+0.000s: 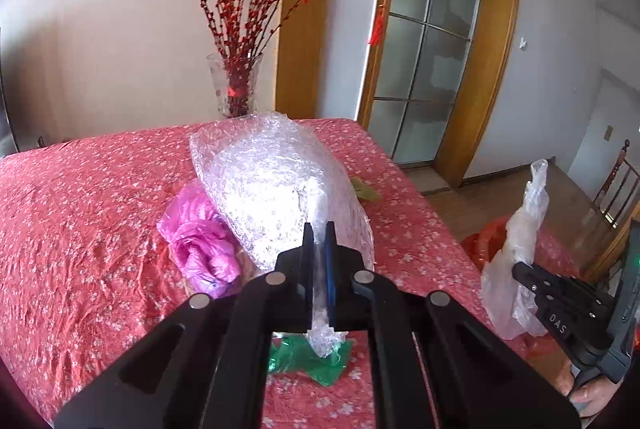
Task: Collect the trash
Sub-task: 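Carry both bags over the basket and open both grippers to drop them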
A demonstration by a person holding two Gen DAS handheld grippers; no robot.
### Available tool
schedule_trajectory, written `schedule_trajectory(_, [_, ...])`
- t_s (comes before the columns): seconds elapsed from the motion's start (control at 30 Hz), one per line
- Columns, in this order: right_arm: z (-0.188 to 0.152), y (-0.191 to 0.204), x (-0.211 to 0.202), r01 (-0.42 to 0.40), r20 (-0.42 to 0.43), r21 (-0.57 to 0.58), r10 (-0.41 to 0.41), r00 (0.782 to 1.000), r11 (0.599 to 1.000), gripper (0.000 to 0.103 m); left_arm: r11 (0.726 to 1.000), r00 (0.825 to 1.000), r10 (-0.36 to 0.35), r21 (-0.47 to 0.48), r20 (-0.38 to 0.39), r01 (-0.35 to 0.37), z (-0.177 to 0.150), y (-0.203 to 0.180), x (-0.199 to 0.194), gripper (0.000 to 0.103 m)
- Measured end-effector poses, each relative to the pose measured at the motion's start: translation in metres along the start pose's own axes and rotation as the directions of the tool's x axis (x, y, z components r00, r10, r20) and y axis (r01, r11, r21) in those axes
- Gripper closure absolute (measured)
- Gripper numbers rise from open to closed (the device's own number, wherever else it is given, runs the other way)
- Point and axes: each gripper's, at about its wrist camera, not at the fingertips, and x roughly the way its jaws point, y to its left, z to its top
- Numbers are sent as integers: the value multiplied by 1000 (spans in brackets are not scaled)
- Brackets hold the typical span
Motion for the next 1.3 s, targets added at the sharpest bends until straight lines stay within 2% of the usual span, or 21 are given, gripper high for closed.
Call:
schedule_trajectory(0.33, [4,-34,-23,55,43,40,-57,997,998,92,990,992,-127,68,13,125,-4,-55,-6,97])
schedule_trajectory(0.7, [0,-87,-41,141,57,105,-147,988,985,92,955,962,-273,109,-28,275,-12,-123,12,97])
schedule_trajectory(0.93, [-2,-119,-45,185,52,155,-195,979,970,92,932,940,-335,124,-63,340,-24,-159,23,97])
schedule_trajectory(1.3, [-5,-150,-47,229,40,194,-241,970,954,92,907,915,-384,136,-121,399,-33,-199,47,97])
